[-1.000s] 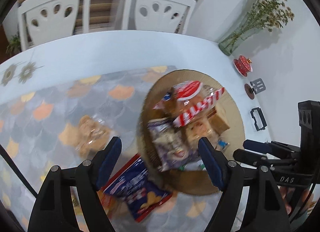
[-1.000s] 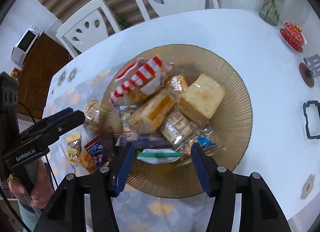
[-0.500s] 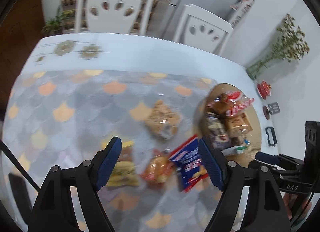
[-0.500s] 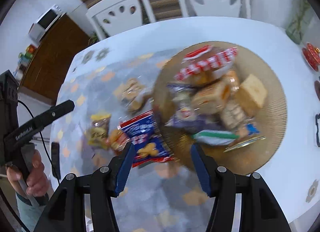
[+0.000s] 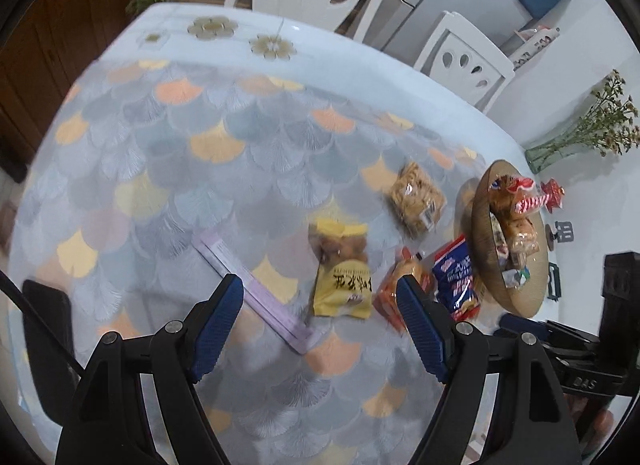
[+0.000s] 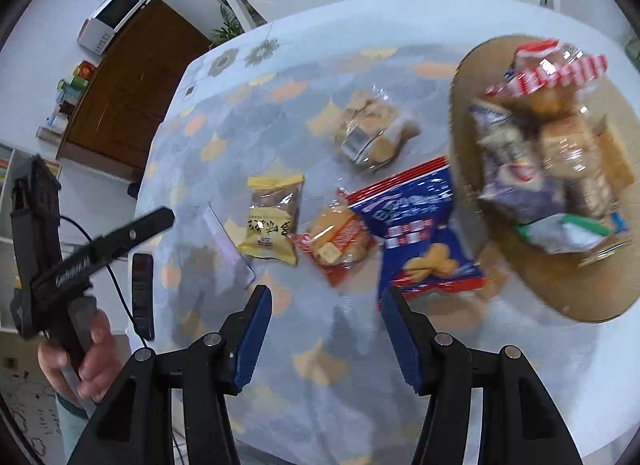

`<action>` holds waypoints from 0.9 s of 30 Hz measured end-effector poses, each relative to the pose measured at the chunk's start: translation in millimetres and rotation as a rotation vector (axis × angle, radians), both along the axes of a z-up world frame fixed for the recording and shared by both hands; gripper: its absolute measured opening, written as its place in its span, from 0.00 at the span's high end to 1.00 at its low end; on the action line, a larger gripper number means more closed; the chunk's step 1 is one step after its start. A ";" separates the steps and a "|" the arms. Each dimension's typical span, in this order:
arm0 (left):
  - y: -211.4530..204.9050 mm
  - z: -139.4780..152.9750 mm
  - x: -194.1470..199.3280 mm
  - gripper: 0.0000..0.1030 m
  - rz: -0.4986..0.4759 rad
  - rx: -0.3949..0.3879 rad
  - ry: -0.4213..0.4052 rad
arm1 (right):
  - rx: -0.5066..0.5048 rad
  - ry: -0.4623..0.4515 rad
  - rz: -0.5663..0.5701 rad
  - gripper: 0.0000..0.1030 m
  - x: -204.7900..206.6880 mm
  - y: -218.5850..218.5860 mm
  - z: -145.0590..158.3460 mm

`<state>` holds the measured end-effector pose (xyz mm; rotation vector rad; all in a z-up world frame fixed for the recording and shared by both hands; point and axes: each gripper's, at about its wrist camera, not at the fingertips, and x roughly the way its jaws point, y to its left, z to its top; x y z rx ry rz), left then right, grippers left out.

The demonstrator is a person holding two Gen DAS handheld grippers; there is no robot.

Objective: Organize snacks
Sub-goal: 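Move both tools back over the loose snacks on the table, then grasp the yellow peanut packet with the left tool while the right tool grasps the red-labelled cake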

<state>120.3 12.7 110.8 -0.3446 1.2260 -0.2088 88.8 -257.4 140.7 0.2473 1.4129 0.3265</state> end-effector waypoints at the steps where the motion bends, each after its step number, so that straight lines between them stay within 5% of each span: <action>1: -1.0 -4.8 1.1 0.25 -0.013 -0.015 0.009 | 0.000 0.004 -0.011 0.45 1.6 4.3 -5.4; 11: -25.3 -42.2 22.8 0.25 -0.124 -0.031 0.071 | 0.024 0.094 -0.173 0.45 23.4 18.9 -46.4; 21: -44.3 -65.4 41.9 0.27 -0.253 0.065 0.086 | 0.012 0.204 -0.342 0.45 42.2 20.1 -81.6; 27: -45.7 -71.3 50.3 0.27 -0.328 0.034 0.086 | -0.012 0.240 -0.427 0.45 49.8 18.1 -95.9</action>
